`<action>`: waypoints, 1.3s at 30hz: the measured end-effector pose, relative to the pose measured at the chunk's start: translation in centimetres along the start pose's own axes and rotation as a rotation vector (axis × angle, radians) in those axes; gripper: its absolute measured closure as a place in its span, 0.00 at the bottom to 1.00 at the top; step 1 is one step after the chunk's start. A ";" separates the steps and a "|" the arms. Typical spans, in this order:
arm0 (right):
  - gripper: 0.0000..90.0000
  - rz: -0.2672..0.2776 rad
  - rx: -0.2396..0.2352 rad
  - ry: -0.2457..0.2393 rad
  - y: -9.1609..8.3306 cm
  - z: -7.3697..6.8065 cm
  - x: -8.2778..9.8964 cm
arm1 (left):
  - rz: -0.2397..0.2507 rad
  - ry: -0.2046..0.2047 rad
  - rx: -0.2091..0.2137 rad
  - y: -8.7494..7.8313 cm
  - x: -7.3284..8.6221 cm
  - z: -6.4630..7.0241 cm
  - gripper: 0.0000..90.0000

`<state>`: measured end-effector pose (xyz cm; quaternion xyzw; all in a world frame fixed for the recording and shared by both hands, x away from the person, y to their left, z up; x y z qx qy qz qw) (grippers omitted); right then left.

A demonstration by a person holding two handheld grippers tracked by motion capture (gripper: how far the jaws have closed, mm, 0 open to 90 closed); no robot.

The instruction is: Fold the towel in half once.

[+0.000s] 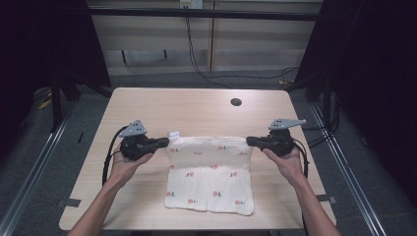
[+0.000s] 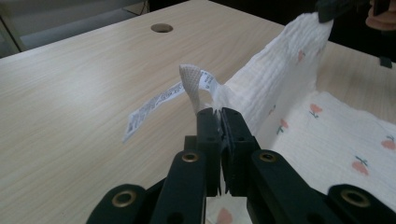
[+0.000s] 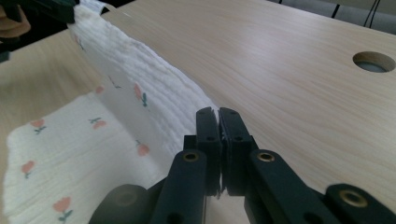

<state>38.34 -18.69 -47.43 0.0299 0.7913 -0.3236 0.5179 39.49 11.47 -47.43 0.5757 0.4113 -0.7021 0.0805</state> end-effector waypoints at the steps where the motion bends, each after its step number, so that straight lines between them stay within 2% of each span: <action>1: 0.97 0.003 -0.005 -0.003 -0.2 -0.3 0.0 | 0.004 0.000 0.005 -0.2 0.0 0.2 0.97; 3: 0.97 -0.005 -0.001 -0.019 -0.5 -0.9 0.0 | 0.012 -0.005 0.006 -0.6 0.1 0.4 0.97; 7: 0.97 -0.030 -0.009 -0.046 -0.8 -2.0 0.3 | -0.004 0.019 -0.003 -1.0 0.5 0.5 0.97; 10: 0.97 -0.052 -0.023 -0.058 -0.7 -2.8 0.6 | 0.008 0.009 0.002 -1.4 0.2 0.6 0.97; 12: 0.97 -0.076 -0.014 -0.074 -0.8 -3.1 0.7 | 0.005 0.025 0.002 -1.6 0.1 0.8 0.97; 16: 0.97 -0.078 -0.020 -0.096 -1.0 -4.1 0.5 | 0.012 0.039 0.017 -2.1 0.2 1.6 0.97; 19: 0.97 -0.095 -0.018 -0.089 -1.0 -4.0 1.3 | 0.000 0.055 0.018 -2.4 0.7 2.1 0.97; 23: 0.97 -0.092 -0.030 -0.073 -1.1 -4.0 2.3 | -0.043 0.070 0.021 -2.4 1.9 2.4 0.97; 27: 0.97 -0.104 -0.046 -0.070 -1.1 -4.5 3.1 | -0.040 0.061 0.036 -2.4 2.2 2.7 0.97; 29: 0.97 -0.108 -0.055 -0.068 -1.1 -4.9 3.5 | -0.025 0.030 0.062 -3.0 2.3 3.3 0.97; 31: 0.97 -0.103 -0.065 -0.066 -1.3 -5.3 3.9 | -0.038 0.057 0.064 -3.5 2.7 3.9 0.97; 34: 0.97 -0.101 -0.073 -0.059 -1.5 -5.8 4.5 | -0.041 0.067 0.062 -4.0 3.1 4.3 0.97; 39: 0.96 -0.108 -0.083 -0.063 -1.4 -6.8 5.4 | -0.046 0.055 0.058 -3.7 4.3 4.3 0.97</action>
Point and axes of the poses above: each handheld gripper's, and its own axes: y roughly forward along the jaws, x roughly out of its underside, z roughly to its right, the point moved 10 cm from there along y, roughly forward along the jaws, and after that the axes turned 12 degrees about -x, right-handed, at the moved point
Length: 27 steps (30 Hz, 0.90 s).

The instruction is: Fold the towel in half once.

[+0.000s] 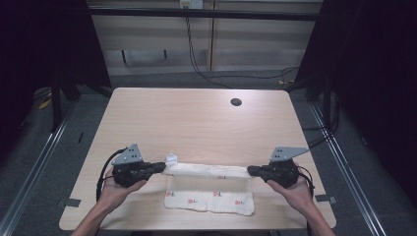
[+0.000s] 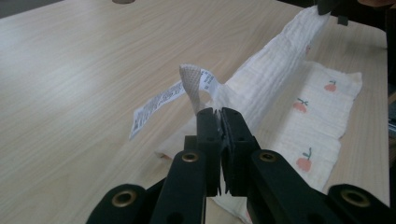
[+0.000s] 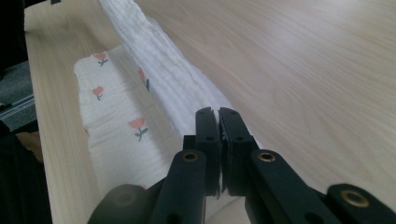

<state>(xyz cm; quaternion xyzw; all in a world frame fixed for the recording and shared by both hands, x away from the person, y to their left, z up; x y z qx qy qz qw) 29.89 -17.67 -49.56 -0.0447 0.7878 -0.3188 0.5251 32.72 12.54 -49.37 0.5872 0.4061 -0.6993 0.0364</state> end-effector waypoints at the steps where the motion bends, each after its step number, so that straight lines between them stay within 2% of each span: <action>1: 0.96 -0.003 0.009 0.000 0.2 0.0 0.2 | -0.009 0.001 0.007 0.3 0.4 0.1 0.97; 4: 0.96 -0.005 0.009 0.009 0.5 -0.1 0.8 | -0.038 0.002 0.013 0.9 1.4 0.6 0.97; 8: 0.96 -0.021 -0.003 0.023 0.7 -0.1 1.8 | -0.051 0.014 0.030 0.7 2.0 1.5 0.97; 11: 0.92 -0.047 -0.006 0.033 0.9 -0.4 2.8 | -0.079 0.034 0.038 0.7 2.8 2.2 0.96; 12: 0.91 -0.050 0.007 0.032 0.9 -0.4 3.0 | -0.095 0.043 0.047 0.8 3.1 2.5 0.96; 17: 0.91 -0.098 -0.009 0.043 1.2 -1.3 4.6 | -0.140 0.061 0.077 1.3 4.3 3.5 0.95; 18: 0.91 -0.101 -0.008 0.049 1.2 -1.4 4.8 | -0.154 0.072 0.082 1.4 4.7 3.8 0.95; 19: 0.91 -0.103 -0.020 0.056 1.3 -1.6 5.1 | -0.179 0.098 0.068 1.6 5.2 3.9 0.94; 20: 0.91 -0.118 -0.026 0.054 1.4 -1.8 5.5 | -0.191 0.096 0.090 1.7 5.6 4.2 0.94; 23: 0.91 -0.138 -0.036 0.050 1.7 -2.3 6.0 | -0.209 0.102 0.099 1.7 5.9 4.5 0.94; 24: 0.90 -0.140 -0.036 0.048 1.8 -2.3 6.0 | -0.215 0.104 0.107 1.7 6.0 4.6 0.93; 26: 0.85 -0.153 -0.046 0.061 1.9 -2.5 6.4 | -0.226 0.113 0.094 1.6 6.3 4.8 0.89; 27: 0.83 -0.170 -0.029 0.062 1.9 -2.6 6.8 | -0.231 0.124 0.106 1.3 6.5 5.0 0.89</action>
Point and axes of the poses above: each handheld gripper's, and its own axes: y roughly forward along the jaws, x roughly out of its underside, z roughly to its right, the point moved 10 cm from there along y, roughly forward along the jaws, and after that the axes turned 12 degrees about -x, right-handed, at the moved point
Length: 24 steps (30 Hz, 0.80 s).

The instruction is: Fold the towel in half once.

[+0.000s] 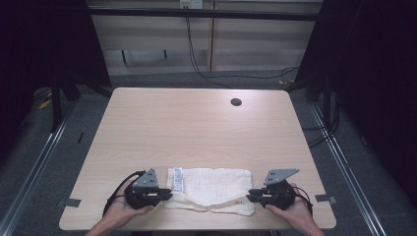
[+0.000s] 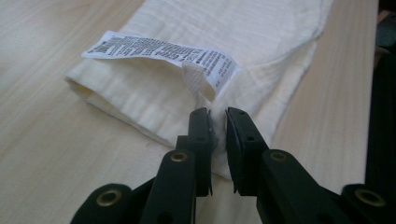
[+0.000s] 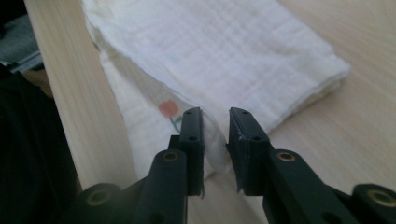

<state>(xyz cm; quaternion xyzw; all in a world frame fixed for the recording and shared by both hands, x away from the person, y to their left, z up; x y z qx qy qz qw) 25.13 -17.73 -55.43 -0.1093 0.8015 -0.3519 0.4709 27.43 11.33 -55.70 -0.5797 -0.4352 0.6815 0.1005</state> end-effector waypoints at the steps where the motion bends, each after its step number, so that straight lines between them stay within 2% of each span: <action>1: 0.83 -0.008 0.001 0.005 0.0 -0.2 0.5 | 0.003 -0.005 0.006 -0.1 0.0 0.2 0.89; 7: 0.81 0.029 -0.023 0.022 -0.7 -1.0 0.7 | 0.018 -0.014 0.024 -1.2 0.2 0.4 0.85; 8: 0.80 0.032 -0.035 0.023 -0.7 -1.1 0.7 | 0.025 -0.018 0.022 -1.4 0.1 0.3 0.85; 11: 0.73 0.033 -0.030 0.017 -0.6 -1.1 0.5 | 0.055 -0.034 0.015 -2.2 -0.4 0.0 0.85; 15: 0.69 0.072 -0.030 0.010 -0.9 -1.2 -0.5 | 0.099 -0.076 -0.007 -3.0 -1.1 -1.1 0.84; 17: 0.69 0.084 -0.025 0.006 -0.9 -1.0 -1.0 | 0.124 -0.106 -0.001 -3.1 -1.6 -1.7 0.83; 20: 0.70 0.085 -0.032 0.008 -0.6 -1.0 -1.6 | 0.113 -0.111 -0.035 -2.7 -1.7 -2.6 0.81; 24: 0.69 0.085 -0.046 0.016 0.7 -0.8 -2.8 | 0.067 -0.088 -0.038 -1.2 -2.2 -3.0 0.77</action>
Point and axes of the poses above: each handheld gripper's, and its own axes: y roughly forward along the jaws, x roughly out of its underside, z roughly to its right, the point moved 10 cm from there along y, roughly forward along the jaws, and after that the axes turned 12 degrees about -x, right-handed, at the moved point
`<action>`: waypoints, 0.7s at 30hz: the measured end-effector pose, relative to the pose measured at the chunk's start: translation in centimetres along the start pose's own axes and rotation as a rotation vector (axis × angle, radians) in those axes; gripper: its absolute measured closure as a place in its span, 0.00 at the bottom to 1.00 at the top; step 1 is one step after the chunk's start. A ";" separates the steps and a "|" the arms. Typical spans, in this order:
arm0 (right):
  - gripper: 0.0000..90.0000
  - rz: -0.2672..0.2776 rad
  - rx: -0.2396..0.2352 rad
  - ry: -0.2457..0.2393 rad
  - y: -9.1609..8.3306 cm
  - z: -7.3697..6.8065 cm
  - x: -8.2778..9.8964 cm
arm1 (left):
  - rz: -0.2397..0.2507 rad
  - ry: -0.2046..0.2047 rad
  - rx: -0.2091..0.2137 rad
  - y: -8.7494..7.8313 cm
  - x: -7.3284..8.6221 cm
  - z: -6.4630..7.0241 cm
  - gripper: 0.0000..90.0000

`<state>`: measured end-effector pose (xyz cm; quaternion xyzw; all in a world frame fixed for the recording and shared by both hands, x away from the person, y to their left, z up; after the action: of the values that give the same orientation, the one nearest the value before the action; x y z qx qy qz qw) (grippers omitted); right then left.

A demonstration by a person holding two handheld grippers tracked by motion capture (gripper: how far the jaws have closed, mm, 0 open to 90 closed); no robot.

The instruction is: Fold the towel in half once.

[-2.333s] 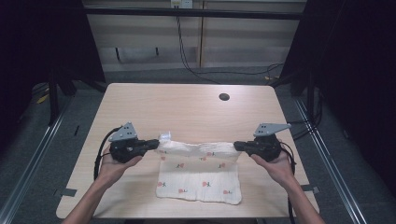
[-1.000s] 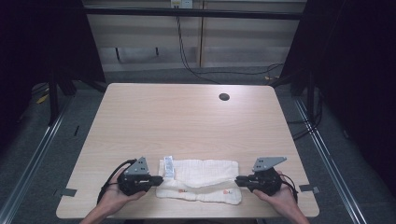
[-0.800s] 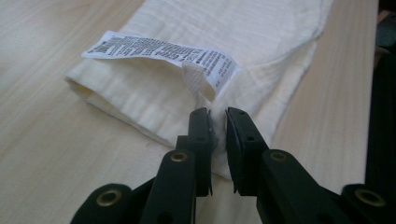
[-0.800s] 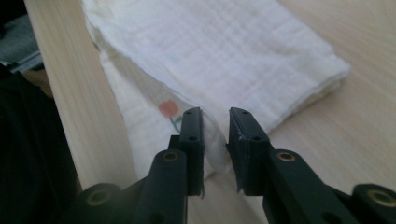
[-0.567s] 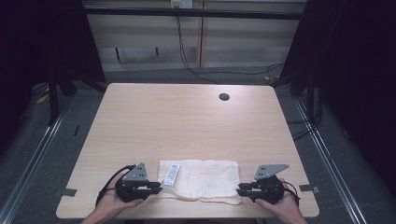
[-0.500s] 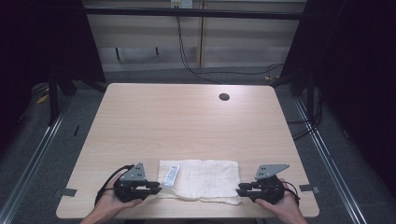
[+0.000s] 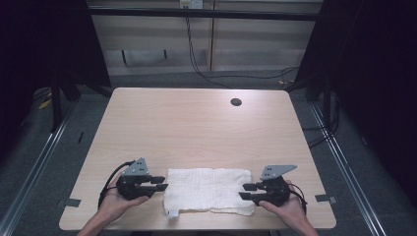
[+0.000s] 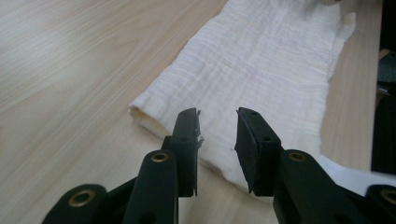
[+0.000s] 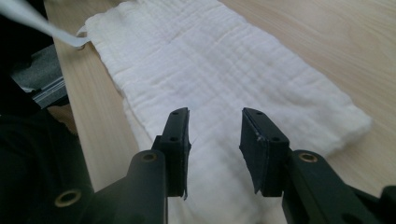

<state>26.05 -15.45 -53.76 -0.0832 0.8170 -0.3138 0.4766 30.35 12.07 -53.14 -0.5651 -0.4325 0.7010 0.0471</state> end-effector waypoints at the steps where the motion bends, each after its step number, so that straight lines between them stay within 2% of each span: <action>1: 0.68 -0.006 -0.004 -0.003 0.5 0.0 -0.3 | -0.006 0.004 -0.004 0.5 -0.2 0.0 0.76; 4: 0.65 -0.028 -0.019 -0.006 1.9 0.2 -0.8 | -0.028 0.021 0.014 1.7 -0.5 0.3 0.75; 6: 0.61 -0.056 -0.020 -0.009 2.7 0.2 -0.8 | -0.039 0.034 0.002 2.4 -0.5 0.4 0.74; 8: 0.56 -0.090 -0.024 -0.014 3.7 0.1 -0.7 | -0.054 0.037 0.019 3.1 0.1 0.7 0.73; 10: 0.52 -0.109 -0.013 -0.021 4.0 0.0 -0.4 | -0.089 0.047 0.021 3.7 1.1 1.0 0.70; 14: 0.49 -0.135 0.005 -0.043 4.4 0.1 0.2 | -0.076 0.048 0.024 3.8 1.3 1.1 0.68; 15: 0.50 -0.140 0.008 -0.050 4.6 0.1 0.3 | -0.075 0.065 0.030 3.8 1.3 1.2 0.68; 16: 0.52 -0.139 0.012 -0.095 4.8 -0.1 0.4 | -0.079 0.071 0.033 3.8 1.4 1.4 0.73; 17: 0.54 -0.140 0.015 -0.111 4.8 -0.2 0.4 | -0.071 0.076 0.039 3.9 1.3 1.7 0.77; 19: 0.66 -0.141 0.045 -0.140 4.9 -0.4 0.5 | -0.076 0.079 0.039 3.9 1.3 1.9 0.84; 21: 0.74 -0.146 0.050 -0.154 4.8 -0.5 0.6 | -0.086 0.089 0.039 3.8 1.4 2.0 0.88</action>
<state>26.15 -11.71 -56.85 -0.1544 0.7614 -0.3608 0.5159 29.82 9.37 -56.72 -0.5756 -0.4401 0.6808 0.1071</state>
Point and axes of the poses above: each handheld gripper's, and its own axes: y roughly forward along the jaws, x roughly out of its underside, z roughly to its right, the point moved 10 cm from there along y, roughly forward along the jaws, and after that the axes turned 12 degrees about -x, right-handed, at the moved point
